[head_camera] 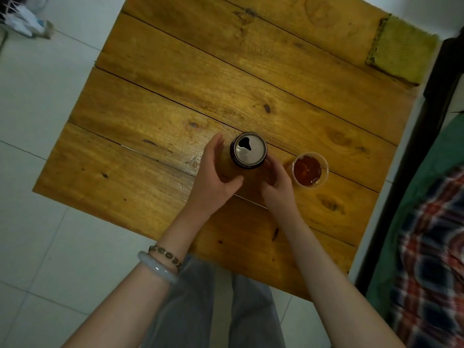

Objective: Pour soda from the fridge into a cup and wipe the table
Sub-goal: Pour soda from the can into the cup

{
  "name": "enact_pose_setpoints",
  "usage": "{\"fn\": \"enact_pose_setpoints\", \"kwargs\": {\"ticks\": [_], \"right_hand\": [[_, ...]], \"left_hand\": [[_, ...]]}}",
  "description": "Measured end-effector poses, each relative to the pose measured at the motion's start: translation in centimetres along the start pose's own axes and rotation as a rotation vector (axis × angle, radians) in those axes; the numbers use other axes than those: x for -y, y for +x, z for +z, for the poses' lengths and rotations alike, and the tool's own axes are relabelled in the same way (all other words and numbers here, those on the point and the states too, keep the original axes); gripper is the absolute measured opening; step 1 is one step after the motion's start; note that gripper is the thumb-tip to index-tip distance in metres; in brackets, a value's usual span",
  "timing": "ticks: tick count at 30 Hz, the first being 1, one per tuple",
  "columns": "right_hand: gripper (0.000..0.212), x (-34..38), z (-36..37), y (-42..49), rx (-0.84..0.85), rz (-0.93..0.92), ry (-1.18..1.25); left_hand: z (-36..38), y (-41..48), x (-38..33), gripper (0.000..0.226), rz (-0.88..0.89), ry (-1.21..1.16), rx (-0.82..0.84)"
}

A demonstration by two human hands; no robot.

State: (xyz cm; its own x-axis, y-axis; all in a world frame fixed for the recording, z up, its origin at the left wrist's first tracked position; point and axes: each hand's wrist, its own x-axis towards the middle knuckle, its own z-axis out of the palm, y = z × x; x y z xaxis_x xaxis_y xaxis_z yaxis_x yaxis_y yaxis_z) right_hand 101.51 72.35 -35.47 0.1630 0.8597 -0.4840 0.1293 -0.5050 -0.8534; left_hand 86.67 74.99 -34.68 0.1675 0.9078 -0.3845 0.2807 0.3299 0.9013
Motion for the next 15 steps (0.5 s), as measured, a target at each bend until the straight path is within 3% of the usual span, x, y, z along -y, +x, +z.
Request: {"fn": "enact_pose_setpoints", "kwargs": {"ticks": [3,10,15], "right_hand": [[0.065,-0.7,0.0,0.1,-0.027,0.055,0.080],[0.063,-1.1,-0.2,0.4,-0.072,0.154,0.206],[0.047,0.0,-0.5,0.0,-0.054,0.226,0.294]], "left_hand": [[0.9,0.7,0.1,0.089,0.072,0.118,-0.039],[2.1,1.5,-0.6,0.072,0.121,0.152,-0.167],[2.3,1.0,-1.0,0.069,0.096,0.156,-0.225]]}}
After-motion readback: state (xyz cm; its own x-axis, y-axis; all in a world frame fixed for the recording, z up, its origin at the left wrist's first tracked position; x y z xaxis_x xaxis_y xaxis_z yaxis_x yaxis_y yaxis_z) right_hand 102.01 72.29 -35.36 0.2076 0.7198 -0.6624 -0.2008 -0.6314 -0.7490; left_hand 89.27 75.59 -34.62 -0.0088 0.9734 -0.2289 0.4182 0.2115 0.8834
